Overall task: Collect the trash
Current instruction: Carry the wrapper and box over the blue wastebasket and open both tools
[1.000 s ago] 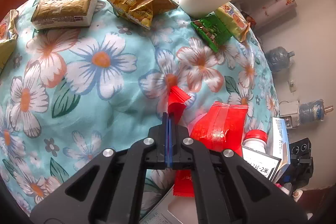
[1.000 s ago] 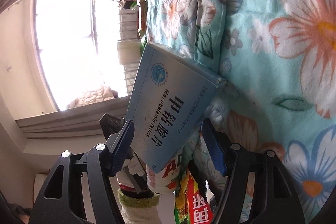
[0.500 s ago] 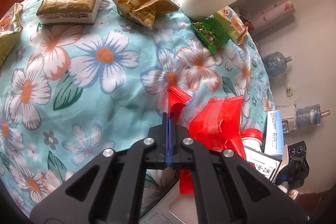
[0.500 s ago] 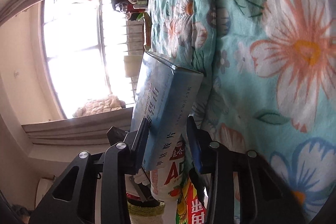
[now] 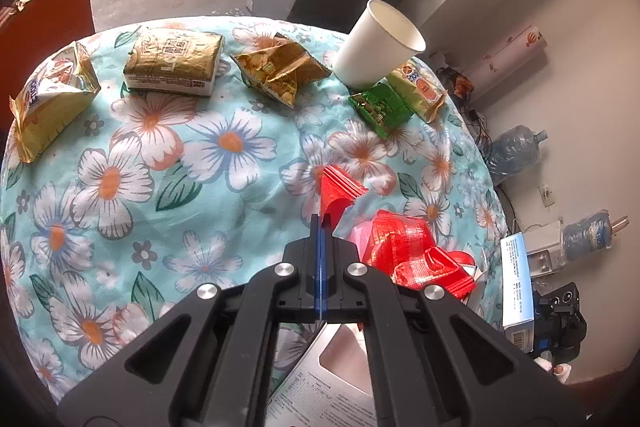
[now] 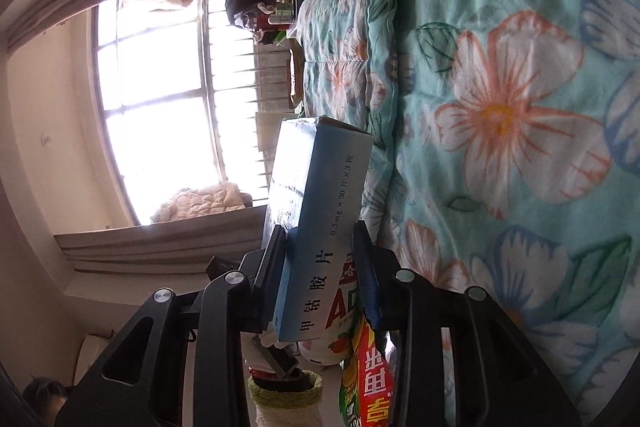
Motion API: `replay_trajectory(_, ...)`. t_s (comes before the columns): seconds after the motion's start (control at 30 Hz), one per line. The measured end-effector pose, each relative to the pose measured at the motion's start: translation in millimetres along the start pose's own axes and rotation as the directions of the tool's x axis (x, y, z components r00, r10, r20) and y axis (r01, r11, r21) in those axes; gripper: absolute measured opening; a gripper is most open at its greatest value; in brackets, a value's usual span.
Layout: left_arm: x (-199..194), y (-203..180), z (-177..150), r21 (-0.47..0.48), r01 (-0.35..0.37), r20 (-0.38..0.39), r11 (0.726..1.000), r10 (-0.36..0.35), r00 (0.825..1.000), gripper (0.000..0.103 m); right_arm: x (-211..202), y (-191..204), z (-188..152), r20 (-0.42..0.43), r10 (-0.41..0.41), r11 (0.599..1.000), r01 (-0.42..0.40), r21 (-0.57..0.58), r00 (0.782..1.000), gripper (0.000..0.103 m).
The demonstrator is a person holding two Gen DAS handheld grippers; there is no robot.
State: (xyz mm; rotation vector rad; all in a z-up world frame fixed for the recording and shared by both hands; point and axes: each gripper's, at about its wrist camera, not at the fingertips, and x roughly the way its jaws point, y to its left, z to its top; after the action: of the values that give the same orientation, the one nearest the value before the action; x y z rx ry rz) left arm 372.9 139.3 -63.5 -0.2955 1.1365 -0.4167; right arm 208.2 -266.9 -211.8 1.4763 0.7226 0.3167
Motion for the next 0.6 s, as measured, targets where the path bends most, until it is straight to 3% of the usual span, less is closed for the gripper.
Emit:
replay_trajectory(0.27,-53.0,-26.3,0.8,0.039,0.019,0.135,0.999,-0.024,0.991,0.000,-29.2,5.5,-0.4,0.027,0.032,0.999,-0.031,-0.023,0.999,0.034)
replay_trajectory(0.6,-135.6,-99.7,-4.1,0.191,-0.032,0.322,0.981,-0.032,0.946,0.000,-67.3,18.3,-7.2,0.061,0.119,0.992,-0.116,-0.053,0.991,0.033)
